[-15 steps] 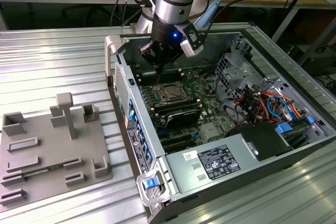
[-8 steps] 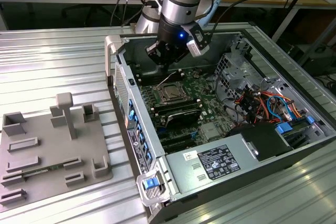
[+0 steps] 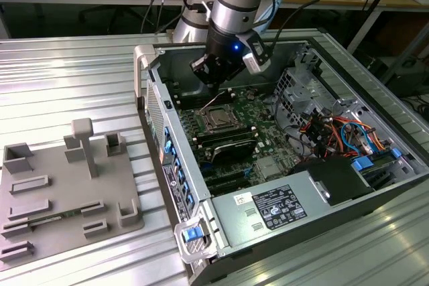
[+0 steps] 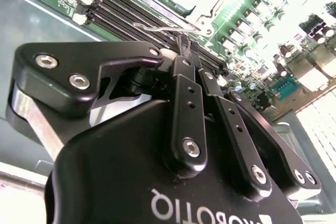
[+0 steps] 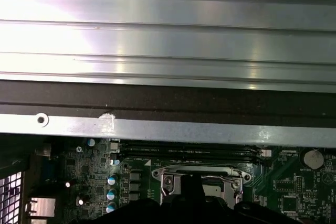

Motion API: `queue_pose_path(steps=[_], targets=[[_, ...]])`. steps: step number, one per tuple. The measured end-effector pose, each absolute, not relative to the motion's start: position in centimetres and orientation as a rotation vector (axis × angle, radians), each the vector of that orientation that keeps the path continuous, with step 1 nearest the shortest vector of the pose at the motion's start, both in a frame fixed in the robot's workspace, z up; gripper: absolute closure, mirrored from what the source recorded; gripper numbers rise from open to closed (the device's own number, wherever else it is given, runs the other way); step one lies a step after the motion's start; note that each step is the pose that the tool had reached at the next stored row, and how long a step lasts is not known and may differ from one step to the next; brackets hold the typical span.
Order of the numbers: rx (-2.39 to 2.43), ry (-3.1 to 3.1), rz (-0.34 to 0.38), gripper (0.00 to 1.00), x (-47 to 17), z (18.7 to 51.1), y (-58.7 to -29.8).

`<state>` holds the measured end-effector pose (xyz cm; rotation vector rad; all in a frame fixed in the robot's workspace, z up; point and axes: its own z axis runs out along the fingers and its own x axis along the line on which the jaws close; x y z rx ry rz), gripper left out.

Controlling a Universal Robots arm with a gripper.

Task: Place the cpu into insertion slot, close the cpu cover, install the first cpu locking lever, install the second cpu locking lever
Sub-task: 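Install the first cpu locking lever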

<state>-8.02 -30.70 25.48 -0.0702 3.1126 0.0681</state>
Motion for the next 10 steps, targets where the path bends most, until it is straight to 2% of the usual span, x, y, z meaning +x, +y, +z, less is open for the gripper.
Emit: queue_pose_path(steps=[10], targets=[[-0.074,3.113,0.068,0.89,-8.00,25.46,-30.70]])
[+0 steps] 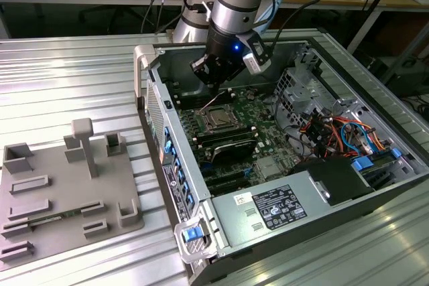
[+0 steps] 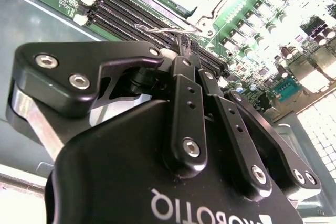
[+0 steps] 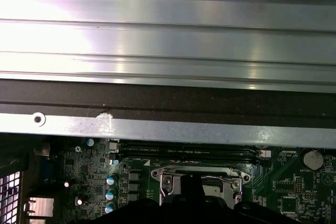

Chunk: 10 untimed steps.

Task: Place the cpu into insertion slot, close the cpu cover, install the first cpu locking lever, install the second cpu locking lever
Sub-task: 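Install the first cpu locking lever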

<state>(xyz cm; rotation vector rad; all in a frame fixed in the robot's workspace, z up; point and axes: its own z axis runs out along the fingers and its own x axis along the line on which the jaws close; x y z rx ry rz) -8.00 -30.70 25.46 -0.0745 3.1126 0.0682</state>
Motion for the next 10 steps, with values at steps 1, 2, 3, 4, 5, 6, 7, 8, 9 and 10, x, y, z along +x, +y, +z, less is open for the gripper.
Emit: queue_pose_path(steps=[1,2,3,4,5,6,7,8,9,10], targets=[[-0.074,3.113,0.068,0.89,-8.00,25.46,-30.70],[-0.075,3.113,0.068,0.89,-8.00,25.45,-30.70],[-0.075,3.112,0.069,0.89,-7.97,25.42,-30.70],[-0.077,3.112,0.068,0.89,-7.92,25.38,-30.70],[-0.078,3.112,0.068,0.89,-7.89,25.33,-30.70],[-0.078,3.112,0.067,0.89,-7.89,25.25,-30.70],[-0.079,3.112,0.066,0.89,-7.88,25.12,-30.70],[-0.079,3.112,0.065,0.89,-7.87,25.03,-30.70],[-0.079,3.112,0.063,0.89,-7.81,24.98,-30.70],[-0.079,3.112,0.063,0.89,-7.68,24.92,-30.70]])
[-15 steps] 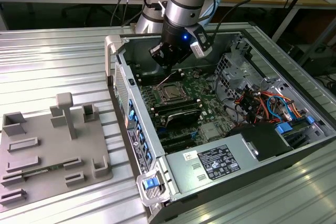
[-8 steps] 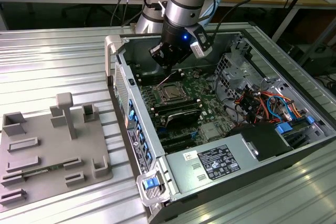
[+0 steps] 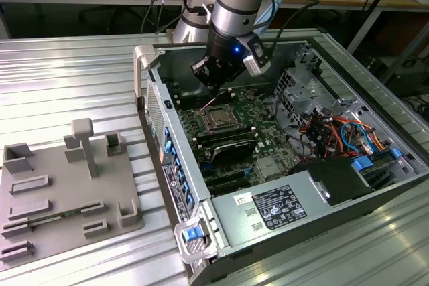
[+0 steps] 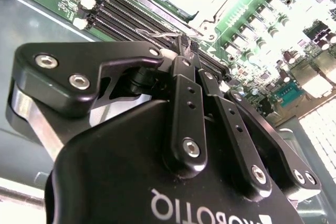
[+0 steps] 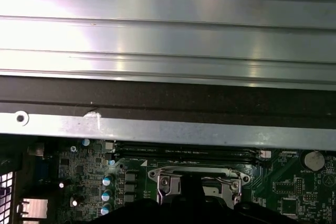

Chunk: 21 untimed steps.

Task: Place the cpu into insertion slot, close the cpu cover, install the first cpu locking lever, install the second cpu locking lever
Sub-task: 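Install the first cpu locking lever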

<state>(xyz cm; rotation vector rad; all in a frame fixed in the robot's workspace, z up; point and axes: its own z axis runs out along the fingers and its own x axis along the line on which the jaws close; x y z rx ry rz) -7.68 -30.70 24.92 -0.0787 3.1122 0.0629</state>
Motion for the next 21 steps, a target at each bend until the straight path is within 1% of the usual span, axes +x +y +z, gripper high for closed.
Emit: queue_pose_path(steps=[21], targets=[[-0.079,3.112,0.062,0.89,-6.5,23.5,-30.2]])
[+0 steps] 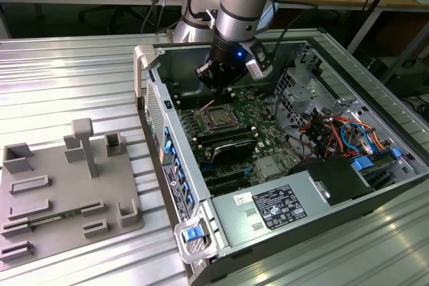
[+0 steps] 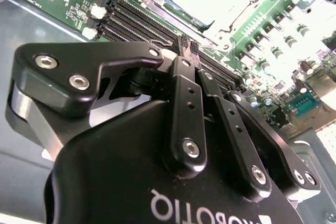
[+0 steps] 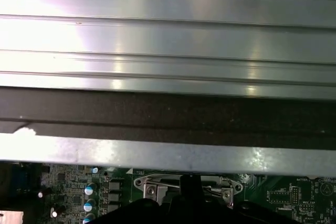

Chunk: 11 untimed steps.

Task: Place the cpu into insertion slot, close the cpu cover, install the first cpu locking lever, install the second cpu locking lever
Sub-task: 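Install the first cpu locking lever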

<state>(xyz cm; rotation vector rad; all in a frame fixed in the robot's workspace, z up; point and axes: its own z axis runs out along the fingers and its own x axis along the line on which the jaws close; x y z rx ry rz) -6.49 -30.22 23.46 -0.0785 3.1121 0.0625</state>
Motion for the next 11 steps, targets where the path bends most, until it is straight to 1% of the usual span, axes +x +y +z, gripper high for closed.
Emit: queue_pose_path(steps=[11], targets=[[-0.079,3.112,0.062,0.89,-5.3,21.7,-30.0]])
